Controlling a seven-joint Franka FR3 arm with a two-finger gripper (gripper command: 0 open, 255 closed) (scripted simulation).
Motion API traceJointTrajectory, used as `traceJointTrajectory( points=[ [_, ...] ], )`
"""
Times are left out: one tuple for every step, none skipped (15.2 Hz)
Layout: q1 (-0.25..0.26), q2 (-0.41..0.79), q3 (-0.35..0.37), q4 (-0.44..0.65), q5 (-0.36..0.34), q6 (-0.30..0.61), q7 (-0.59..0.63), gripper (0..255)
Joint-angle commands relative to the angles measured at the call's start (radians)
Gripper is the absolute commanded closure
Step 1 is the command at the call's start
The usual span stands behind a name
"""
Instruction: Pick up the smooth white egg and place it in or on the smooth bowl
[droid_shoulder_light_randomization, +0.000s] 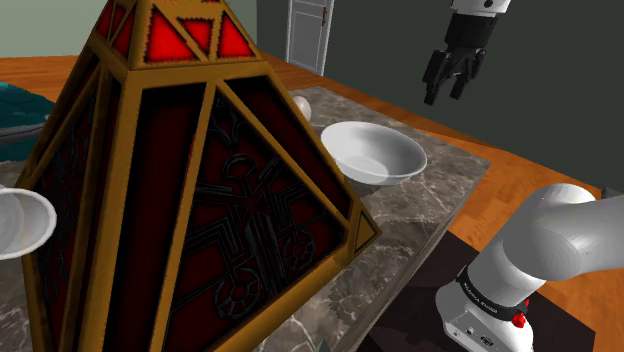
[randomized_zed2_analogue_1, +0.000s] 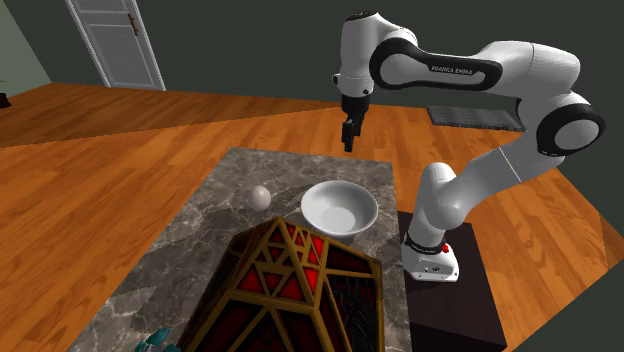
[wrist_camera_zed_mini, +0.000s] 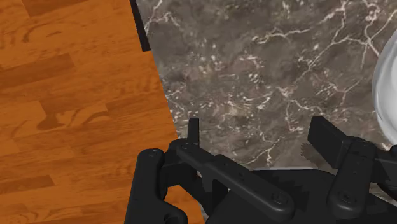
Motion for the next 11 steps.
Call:
traceJointTrajectory(
  points=[
    [0.0, 0.0, 0.0, 0.0, 0.0, 0.0, 0.0, 0],
    [0.003, 0.015, 0.022, 0.002, 0.012, 0.019, 0.029, 0],
    [0.006, 0.031, 0.043, 0.006, 0.023, 0.038, 0.057, 0],
    [0.008, 0.049, 0.065, 0.012, 0.033, 0.056, 0.085, 0],
    [0.01, 0.068, 0.086, 0.018, 0.042, 0.075, 0.114, 0],
    [0.012, 0.088, 0.108, 0.026, 0.05, 0.094, 0.142, 0],
    [0.013, 0.109, 0.129, 0.036, 0.057, 0.112, 0.17, 0],
    [0.014, 0.131, 0.15, 0.046, 0.062, 0.13, 0.198, 0],
    [0.014, 0.155, 0.171, 0.059, 0.067, 0.147, 0.226, 0],
    [0.014, 0.179, 0.192, 0.072, 0.069, 0.164, 0.254, 0],
    [0.013, 0.205, 0.213, 0.088, 0.071, 0.181, 0.282, 0]
  ],
)
